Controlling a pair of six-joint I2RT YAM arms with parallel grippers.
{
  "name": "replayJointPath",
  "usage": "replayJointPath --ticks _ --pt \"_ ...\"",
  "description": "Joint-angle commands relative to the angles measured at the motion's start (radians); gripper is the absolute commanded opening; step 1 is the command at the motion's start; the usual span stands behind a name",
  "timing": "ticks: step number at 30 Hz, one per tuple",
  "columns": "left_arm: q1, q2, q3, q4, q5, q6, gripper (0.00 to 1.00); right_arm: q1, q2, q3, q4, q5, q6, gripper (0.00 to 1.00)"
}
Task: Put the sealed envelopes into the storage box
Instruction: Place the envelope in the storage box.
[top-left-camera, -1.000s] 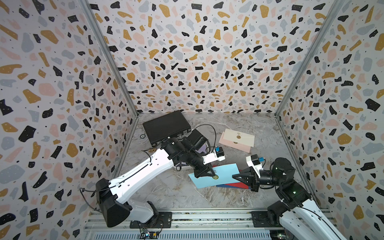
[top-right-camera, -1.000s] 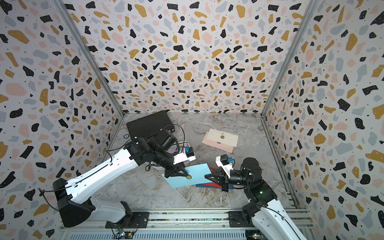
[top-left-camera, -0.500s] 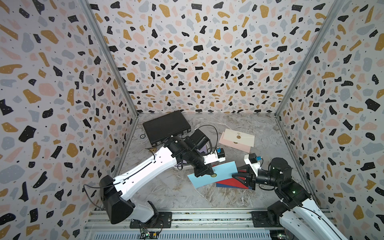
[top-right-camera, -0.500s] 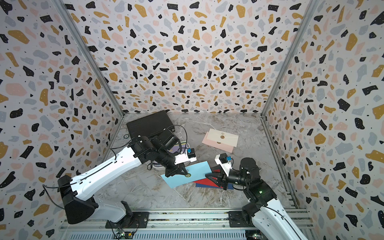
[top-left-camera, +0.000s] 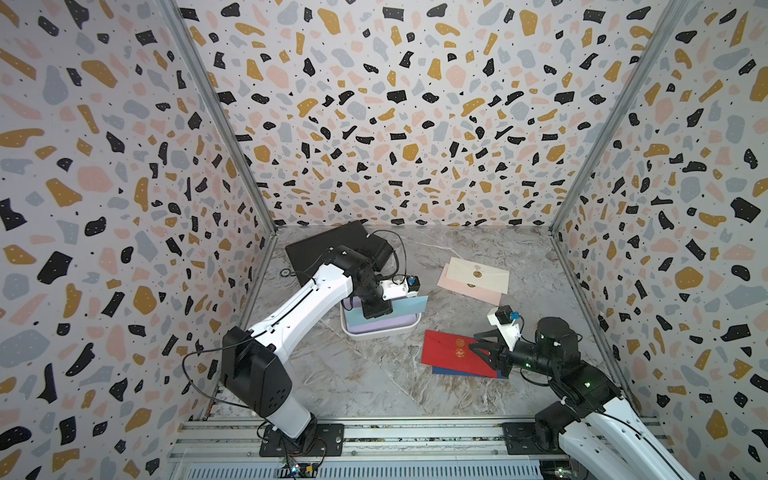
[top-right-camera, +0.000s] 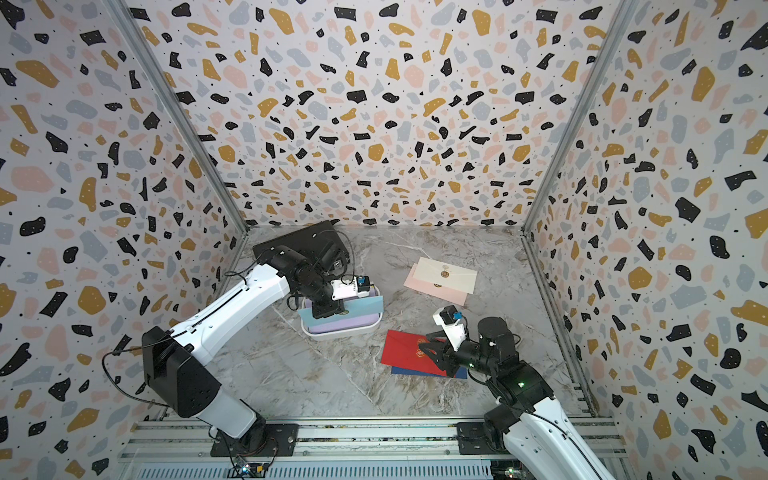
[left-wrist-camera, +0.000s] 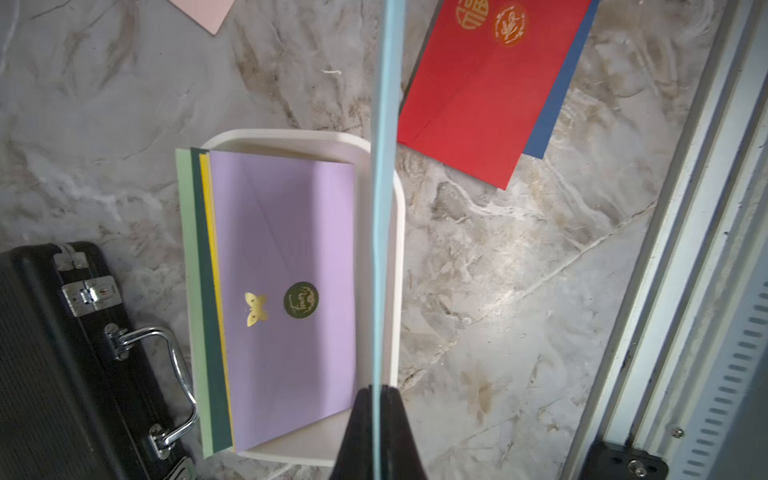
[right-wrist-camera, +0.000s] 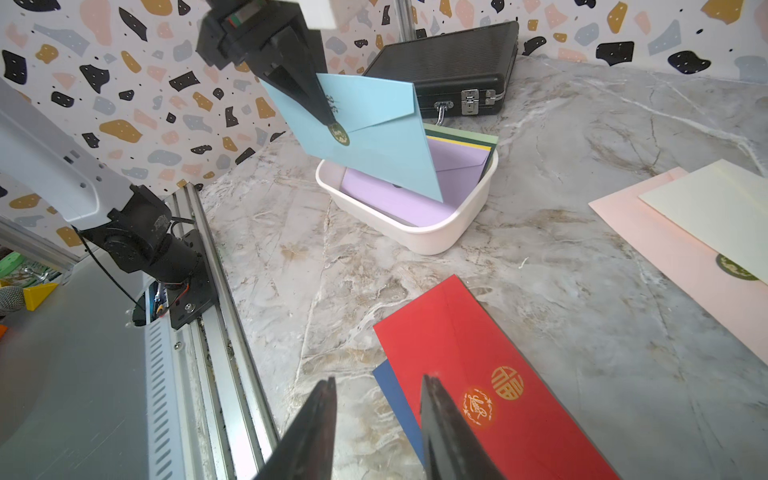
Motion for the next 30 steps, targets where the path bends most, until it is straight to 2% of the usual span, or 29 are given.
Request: replayJointPath --ticks 1,4,12,21,26,28,30 --pt "0.058 0.078 0.053 -0.019 0.047 0.093 0.0 0.005 -0.016 -0.007 -0.022 0.015 -0.008 0.39" --pt "0.105 0.126 0.076 -0.008 0.112 0.092 0.0 0.006 -0.017 -0.006 -0.026 0.016 -0.006 0.39" --pt "0.156 0.222 0.07 0.015 0.18 0.092 0.0 0.006 0.002 -0.008 -0.015 0.017 0.003 0.39" --pt "0.185 0.292 0.057 0.016 0.226 0.092 0.0 0.005 0.009 -0.013 -0.01 0.022 0.008 0.39" --pt "0.192 0.291 0.04 0.033 0.205 0.089 0.03 0.006 0.016 -0.013 -0.009 0.02 0.012 0.39" --pt "0.196 0.291 0.045 0.038 0.189 0.083 0.1 0.006 0.02 -0.012 -0.01 0.019 0.012 0.39" --pt "0.199 0.289 0.055 0.048 0.168 0.068 0.24 0.006 0.022 -0.011 -0.01 0.019 0.013 0.4"
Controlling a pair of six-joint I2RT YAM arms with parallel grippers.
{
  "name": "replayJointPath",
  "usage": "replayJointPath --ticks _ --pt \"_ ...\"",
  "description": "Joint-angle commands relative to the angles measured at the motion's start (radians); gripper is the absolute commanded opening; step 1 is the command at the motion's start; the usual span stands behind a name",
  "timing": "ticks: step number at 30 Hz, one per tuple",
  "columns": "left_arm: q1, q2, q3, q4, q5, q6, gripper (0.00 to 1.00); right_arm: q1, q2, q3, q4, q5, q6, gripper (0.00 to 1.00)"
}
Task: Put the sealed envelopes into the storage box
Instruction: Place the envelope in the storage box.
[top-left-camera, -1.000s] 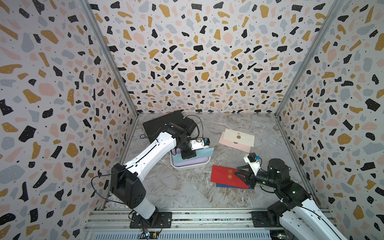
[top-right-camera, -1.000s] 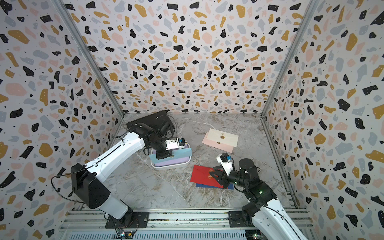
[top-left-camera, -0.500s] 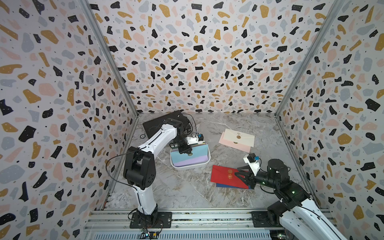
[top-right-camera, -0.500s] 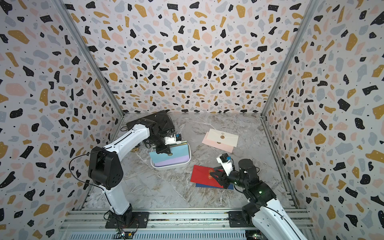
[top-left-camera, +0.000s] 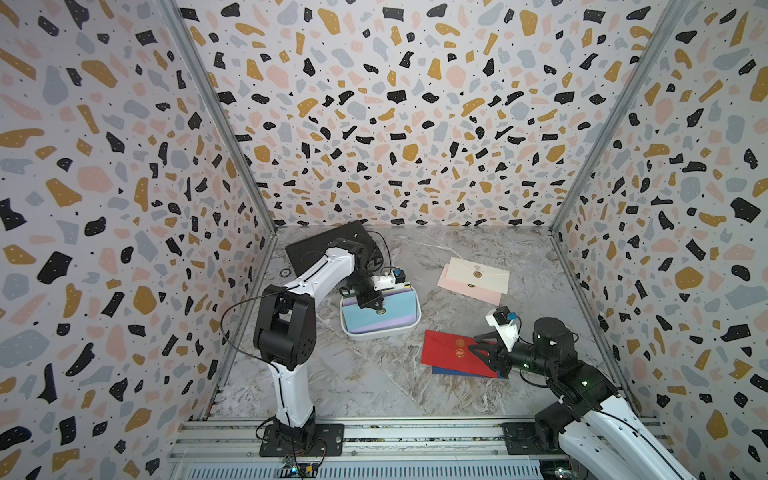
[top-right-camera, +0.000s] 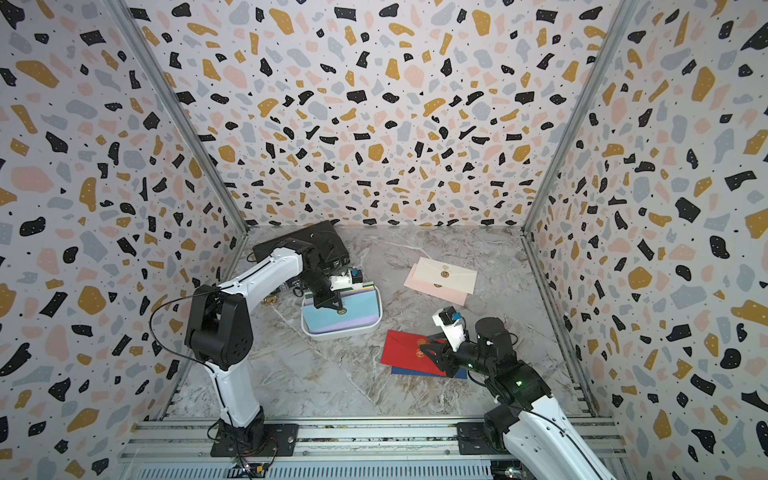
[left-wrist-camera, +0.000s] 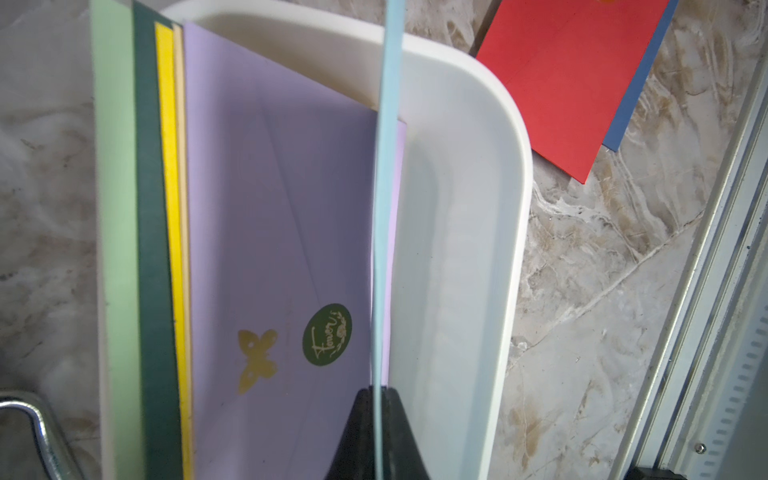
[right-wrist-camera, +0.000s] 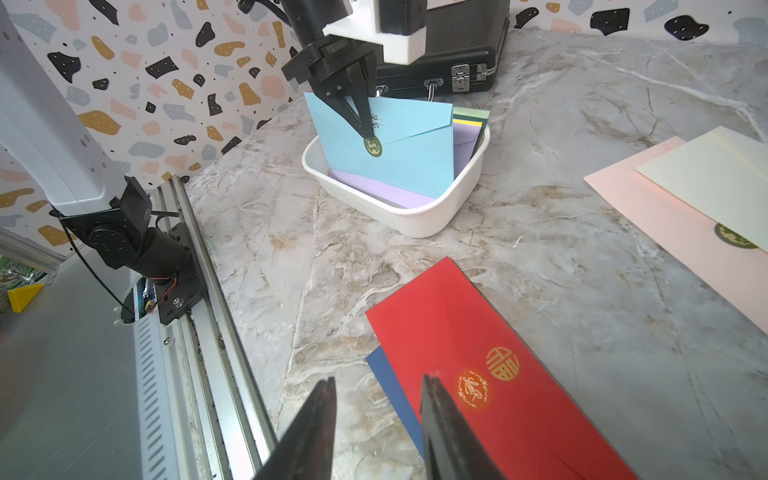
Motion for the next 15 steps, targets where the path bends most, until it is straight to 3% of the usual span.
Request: replayJointPath --ticks 1,3,7,12,13,15 --pt "0.011 -0.011 0.015 -0.001 -0.021 -0.016 0.35 0.004 0.003 0.004 0.001 0.0 0.008 0.4" --pt "0.01 -0.021 0.03 0.001 -0.039 -0.031 0.41 0.005 0.005 0.003 0.002 0.0 0.007 0.4" --pt "0.011 -0.087 0.047 0.047 -0.083 -0.097 0.41 0.004 0.014 0.006 0.0 0.014 0.013 0.4" --pt "0.01 -0.273 -0.012 0.187 -0.112 -0.23 0.42 0.005 0.016 0.011 -0.021 0.107 0.062 0.4" --pt "0.009 -0.325 -0.047 0.238 -0.114 -0.258 0.45 0.005 0.017 0.012 -0.028 0.137 0.077 0.4" --pt "0.01 -0.423 -0.113 0.341 -0.11 -0.316 0.7 0.004 0.023 0.016 -0.036 0.179 0.101 0.4"
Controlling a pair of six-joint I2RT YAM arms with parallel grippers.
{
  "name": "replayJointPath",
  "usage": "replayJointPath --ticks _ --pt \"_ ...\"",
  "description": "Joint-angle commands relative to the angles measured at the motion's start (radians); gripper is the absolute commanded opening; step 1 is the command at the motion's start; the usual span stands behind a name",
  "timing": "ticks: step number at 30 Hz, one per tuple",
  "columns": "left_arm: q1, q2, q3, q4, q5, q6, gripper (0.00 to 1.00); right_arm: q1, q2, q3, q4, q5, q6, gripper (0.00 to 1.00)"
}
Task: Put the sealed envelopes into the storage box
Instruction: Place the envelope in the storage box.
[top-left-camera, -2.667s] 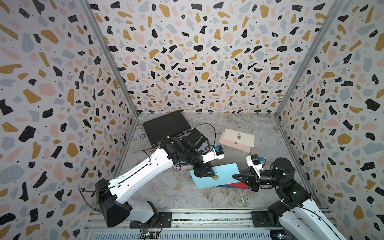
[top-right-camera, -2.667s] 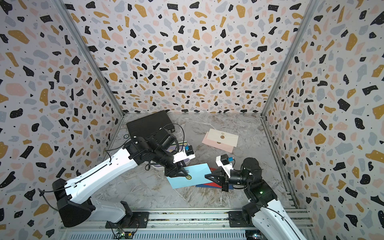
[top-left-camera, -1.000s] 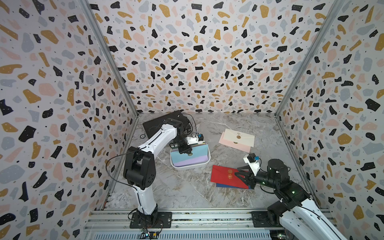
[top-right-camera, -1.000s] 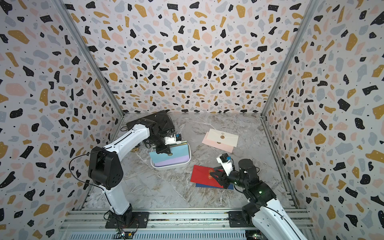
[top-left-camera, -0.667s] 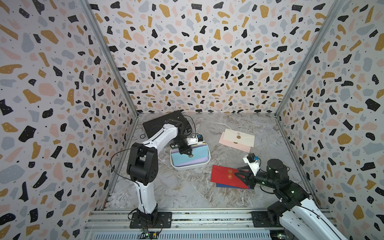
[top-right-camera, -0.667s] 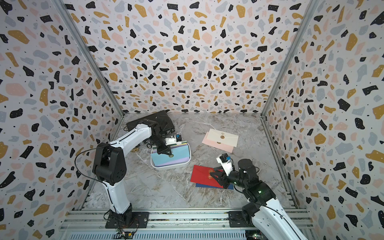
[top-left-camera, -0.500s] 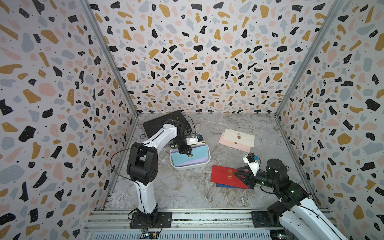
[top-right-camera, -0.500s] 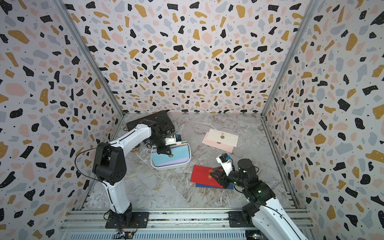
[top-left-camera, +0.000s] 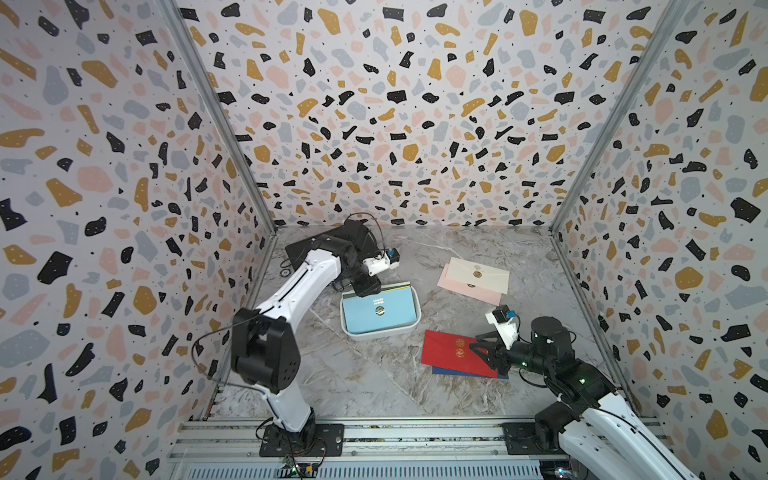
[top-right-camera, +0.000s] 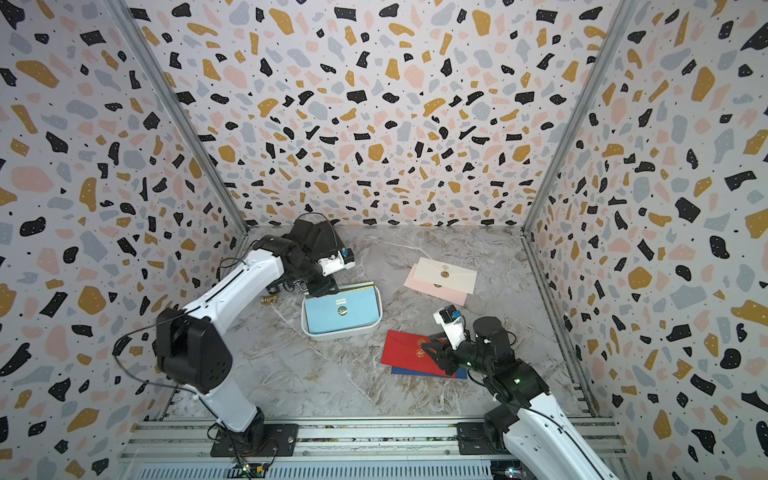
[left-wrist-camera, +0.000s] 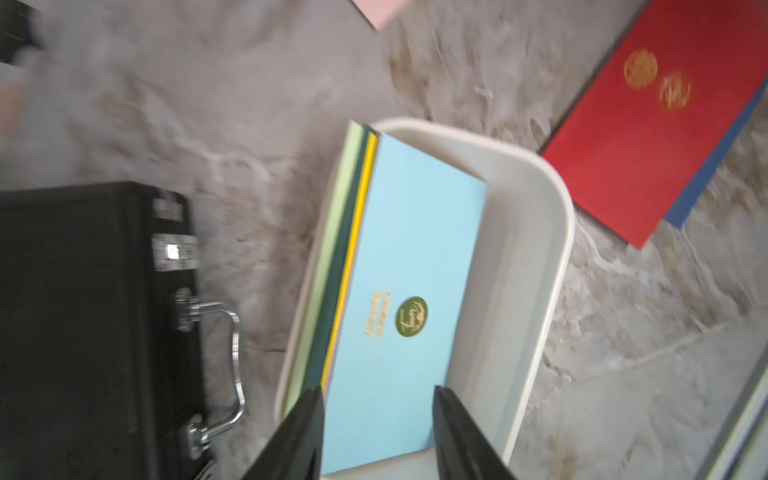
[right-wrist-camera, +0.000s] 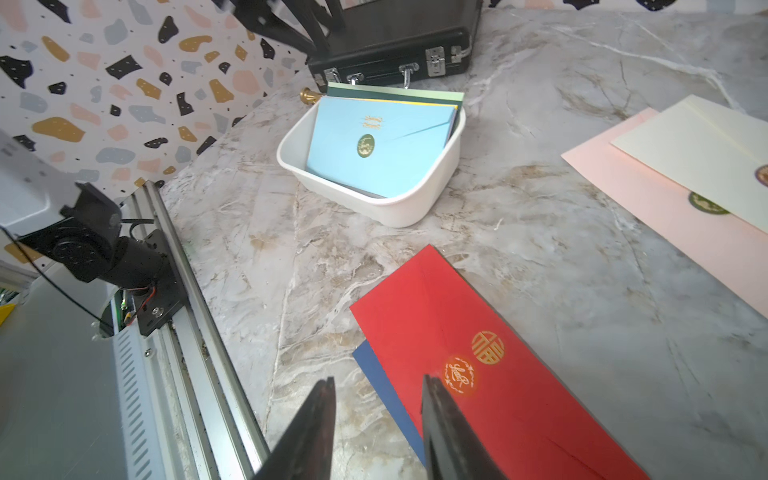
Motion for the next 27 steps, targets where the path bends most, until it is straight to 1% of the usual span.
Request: replayJointPath --ticks 1,3,6,7,10,11,12,13,15,16,17,18,20,21,23,24,25,27 --pt "0.006 -0.165 -0.096 0.187 0.0 -0.129 0.98 0.003 0.009 0.017 -0.021 0.092 0.053 0.4" --pt "0.006 -0.239 -0.148 0.26 0.008 -0.179 0.99 0.004 0.023 0.016 -0.019 0.097 0.067 0.4" --pt "0.005 -0.326 -0.223 0.369 -0.024 -0.271 0.99 0.003 0.044 0.011 -0.014 0.09 0.086 0.4" --pt "0.006 -0.349 -0.246 0.397 -0.008 -0.292 0.99 0.004 0.051 0.011 -0.013 0.089 0.09 0.39" --pt "0.005 -0.401 -0.31 0.471 0.04 -0.423 0.99 0.002 0.059 0.01 -0.011 0.097 0.092 0.4" --pt "0.006 -0.412 -0.331 0.503 0.026 -0.468 0.99 0.002 0.058 0.01 -0.013 0.112 0.094 0.4" --pt "0.006 -0.419 -0.347 0.524 0.008 -0.521 0.99 0.003 0.058 0.008 -0.014 0.135 0.099 0.4" --pt "0.01 -0.424 -0.365 0.553 0.037 -0.563 0.99 0.003 0.058 0.006 -0.019 0.177 0.116 0.4" --pt "0.018 -0.419 -0.375 0.565 0.136 -0.593 0.99 0.003 0.066 0.002 -0.043 0.299 0.192 0.41" --pt "0.022 -0.417 -0.376 0.583 0.156 -0.64 0.99 0.003 0.075 -0.003 -0.058 0.362 0.223 0.41" --pt "0.025 -0.409 -0.375 0.599 0.155 -0.684 0.99 0.003 0.084 -0.004 -0.081 0.412 0.25 0.41" --pt "0.027 -0.4 -0.374 0.611 0.158 -0.686 0.99 0.004 0.093 -0.003 -0.105 0.454 0.276 0.4" --pt "0.027 -0.365 -0.356 0.59 0.103 -0.71 0.99 0.003 0.117 -0.001 -0.154 0.529 0.323 0.38" --pt "0.027 -0.341 -0.333 0.55 0.108 -0.709 0.98 0.002 0.126 -0.003 -0.168 0.549 0.337 0.37" --pt "0.023 -0.278 -0.278 0.447 0.205 -0.702 0.85 0.002 0.147 -0.01 -0.183 0.574 0.382 0.36" --pt "0.013 -0.249 -0.263 0.415 0.224 -0.716 0.8 0.002 0.154 -0.018 -0.179 0.572 0.396 0.36" --pt "-0.017 -0.219 -0.243 0.367 0.221 -0.72 0.76 0.0 0.164 -0.03 -0.172 0.57 0.414 0.36" --pt "-0.105 -0.169 -0.219 0.28 0.182 -0.691 0.7 -0.001 0.181 -0.051 -0.155 0.564 0.439 0.36"
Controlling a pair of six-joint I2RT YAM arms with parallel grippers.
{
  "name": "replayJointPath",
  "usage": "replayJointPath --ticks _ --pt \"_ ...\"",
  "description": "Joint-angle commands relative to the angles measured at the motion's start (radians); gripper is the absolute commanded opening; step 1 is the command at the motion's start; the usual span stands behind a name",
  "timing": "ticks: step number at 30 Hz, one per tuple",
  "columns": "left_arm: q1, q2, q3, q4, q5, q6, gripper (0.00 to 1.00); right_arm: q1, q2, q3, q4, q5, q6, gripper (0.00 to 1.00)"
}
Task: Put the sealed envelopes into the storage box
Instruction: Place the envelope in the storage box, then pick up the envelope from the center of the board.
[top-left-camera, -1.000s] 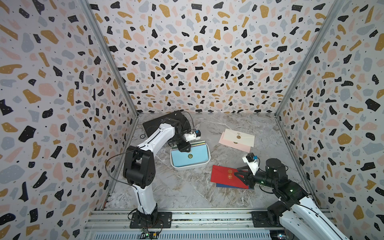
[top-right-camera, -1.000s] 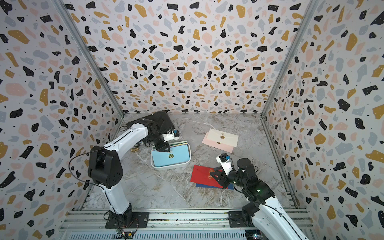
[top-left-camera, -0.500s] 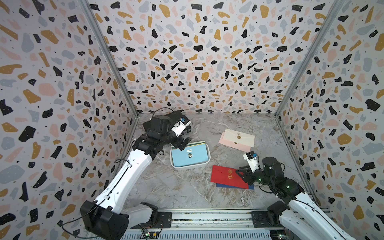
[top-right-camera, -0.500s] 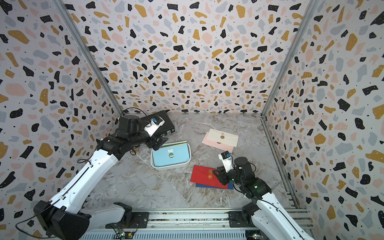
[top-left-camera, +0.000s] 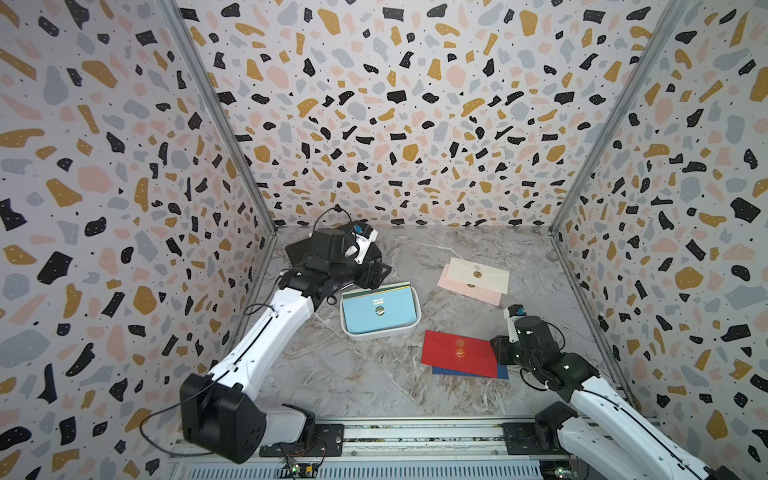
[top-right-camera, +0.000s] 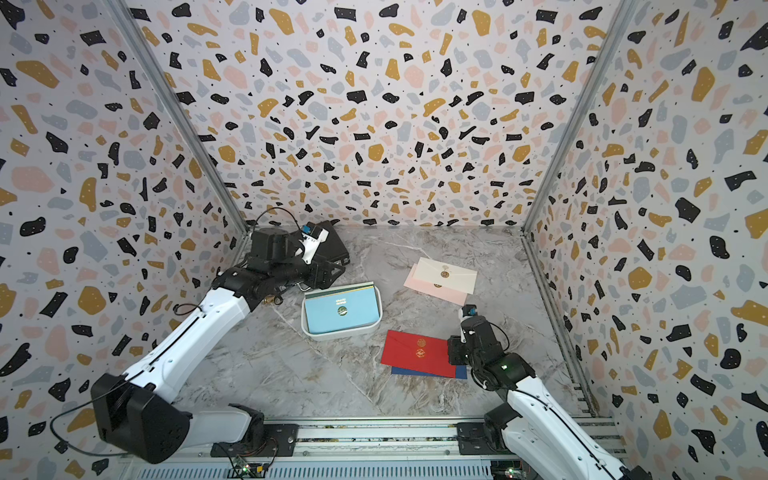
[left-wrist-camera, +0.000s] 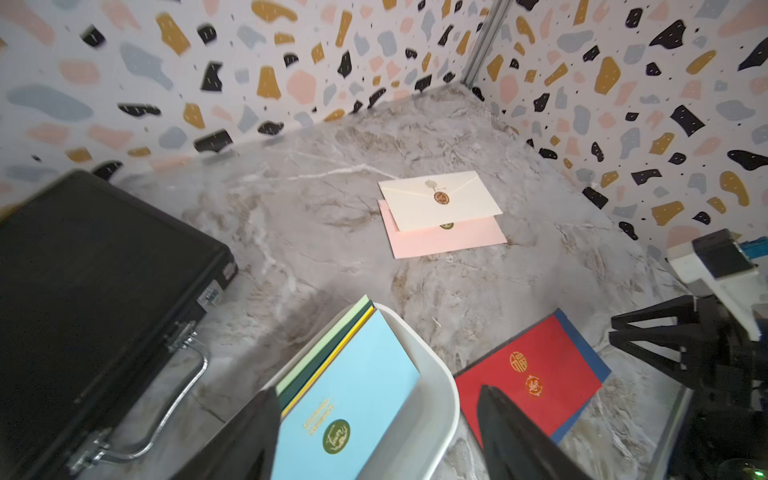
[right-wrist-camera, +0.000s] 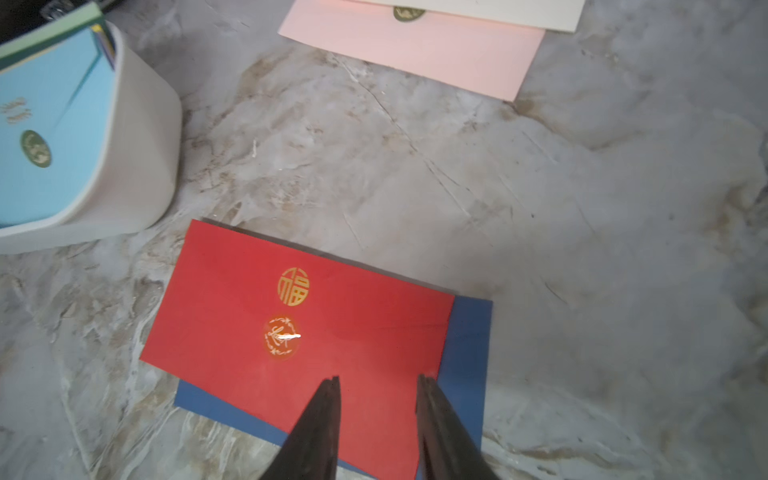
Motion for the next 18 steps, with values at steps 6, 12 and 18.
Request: replayJointPath --ticks 6,12,18 --pt "-0.368 0.241 0.029 -0.228 -0.104 0.014 0.46 -0.013 0.058 -0.023 -0.026 0.064 0.097 0.39" --pt "-0.483 0.441 0.081 -0.256 -0.192 -0.021 0.29 -0.039 0.092 -0.015 -0.027 0.028 0.081 0.39" --pt "-0.515 0.518 0.084 -0.247 -0.237 -0.047 0.2 -0.064 0.093 -0.022 -0.02 -0.011 0.073 0.38"
